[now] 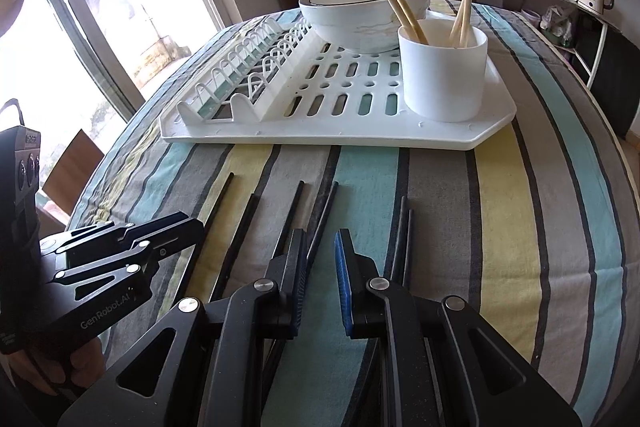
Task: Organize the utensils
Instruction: 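Lower and grasp a dark chopstick with the left tool while the right tool grasps another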
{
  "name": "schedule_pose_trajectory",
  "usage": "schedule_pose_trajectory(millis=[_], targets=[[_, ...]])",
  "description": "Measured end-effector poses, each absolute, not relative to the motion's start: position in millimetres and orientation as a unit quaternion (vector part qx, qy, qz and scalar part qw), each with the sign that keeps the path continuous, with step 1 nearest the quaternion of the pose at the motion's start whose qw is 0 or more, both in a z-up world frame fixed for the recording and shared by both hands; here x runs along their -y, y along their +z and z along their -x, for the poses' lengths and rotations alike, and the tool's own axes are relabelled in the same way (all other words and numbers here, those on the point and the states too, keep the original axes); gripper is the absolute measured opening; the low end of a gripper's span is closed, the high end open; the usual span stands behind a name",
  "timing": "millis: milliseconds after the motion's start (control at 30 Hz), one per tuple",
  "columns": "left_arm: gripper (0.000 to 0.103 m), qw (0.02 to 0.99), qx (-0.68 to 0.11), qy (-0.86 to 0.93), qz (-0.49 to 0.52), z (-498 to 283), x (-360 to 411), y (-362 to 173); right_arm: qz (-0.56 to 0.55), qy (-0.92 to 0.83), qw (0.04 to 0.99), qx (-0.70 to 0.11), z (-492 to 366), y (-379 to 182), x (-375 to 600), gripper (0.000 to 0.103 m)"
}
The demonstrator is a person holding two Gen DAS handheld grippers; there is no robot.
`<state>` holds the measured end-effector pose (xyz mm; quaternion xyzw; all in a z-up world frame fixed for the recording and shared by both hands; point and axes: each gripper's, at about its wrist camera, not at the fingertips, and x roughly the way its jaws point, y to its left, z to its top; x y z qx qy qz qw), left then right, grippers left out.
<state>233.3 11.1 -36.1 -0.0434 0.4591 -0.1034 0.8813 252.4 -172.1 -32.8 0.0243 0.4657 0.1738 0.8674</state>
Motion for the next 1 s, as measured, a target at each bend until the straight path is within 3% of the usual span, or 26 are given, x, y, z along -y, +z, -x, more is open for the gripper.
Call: schedule_pose_trajectory(millis=[467,600,733,1000], targets=[[0.017,0.883,-0.459,-0.095,0.023,-243,-8,-38,-0.002,0.155,0.864,-0.478,-270,-42,158,0.015],[0.017,0.885,-0.457,-0.09,0.015,-243,-6,-39,0.021,0.14,0.869,-0.474,-269,-41,153,0.007],[0.017,0.887,-0.455,-0.085,-0.001,-244,-1,-39,0.023,0.137,0.871,-0.471,-268,-42,152,0.007],[0.006,0.885,-0.459,-0.08,-0.004,-248,-1,-39,0.012,0.15,0.87,-0.47,-269,-41,152,0.006]])
